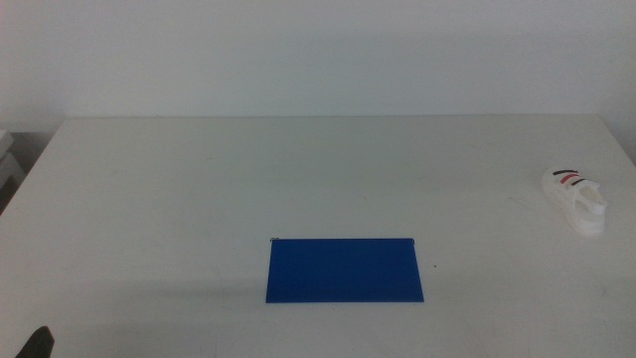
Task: Use one arm to grab the shoe from the table and place it on the mat.
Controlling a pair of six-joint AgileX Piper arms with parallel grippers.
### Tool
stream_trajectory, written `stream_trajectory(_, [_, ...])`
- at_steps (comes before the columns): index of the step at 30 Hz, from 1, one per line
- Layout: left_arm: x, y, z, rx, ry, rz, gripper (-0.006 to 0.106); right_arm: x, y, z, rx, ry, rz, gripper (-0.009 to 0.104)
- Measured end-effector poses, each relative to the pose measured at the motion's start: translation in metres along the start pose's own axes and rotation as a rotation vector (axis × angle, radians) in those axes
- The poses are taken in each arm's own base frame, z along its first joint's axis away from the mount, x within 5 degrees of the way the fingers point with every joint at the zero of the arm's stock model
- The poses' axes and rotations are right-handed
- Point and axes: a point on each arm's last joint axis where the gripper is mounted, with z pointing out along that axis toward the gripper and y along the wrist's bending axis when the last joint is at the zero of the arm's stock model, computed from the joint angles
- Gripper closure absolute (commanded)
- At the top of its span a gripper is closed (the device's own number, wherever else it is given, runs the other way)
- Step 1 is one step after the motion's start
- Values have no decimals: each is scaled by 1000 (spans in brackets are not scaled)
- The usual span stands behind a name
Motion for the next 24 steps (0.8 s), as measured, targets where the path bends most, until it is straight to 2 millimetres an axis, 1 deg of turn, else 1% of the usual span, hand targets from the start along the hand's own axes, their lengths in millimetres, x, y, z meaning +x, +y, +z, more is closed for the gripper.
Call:
stream_trajectory(3, [0, 0, 0, 0, 0, 0, 7, 1, 0, -1, -6, 43, 12, 17])
stream_trajectory(5, [0, 0, 0, 0, 0, 0, 7, -6, 0, -5, -8, 75, 12, 17])
stream_trajectory(10, [0, 0, 0, 0, 0, 0, 7, -45, -3, -22, -7, 69, 12, 17])
stream_trajectory(12, [0, 0, 0, 0, 0, 0, 7, -59, -4, -25, -9, 88, 12, 17])
stream_trajectory(14, [0, 0, 0, 0, 0, 0, 7, -74, -6, -25, 0, 100, -24, 17])
stream_trajectory(18, [0, 0, 0, 0, 0, 0, 7, -103, -12, -16, 29, 131, -181, 17])
stream_trajectory(21, [0, 0, 0, 0, 0, 0, 7, -124, -14, -4, 20, 184, -210, 17])
stream_trajectory(24, [0, 0, 0, 0, 0, 0, 7, -144, -14, 8, 5, 248, -199, 17])
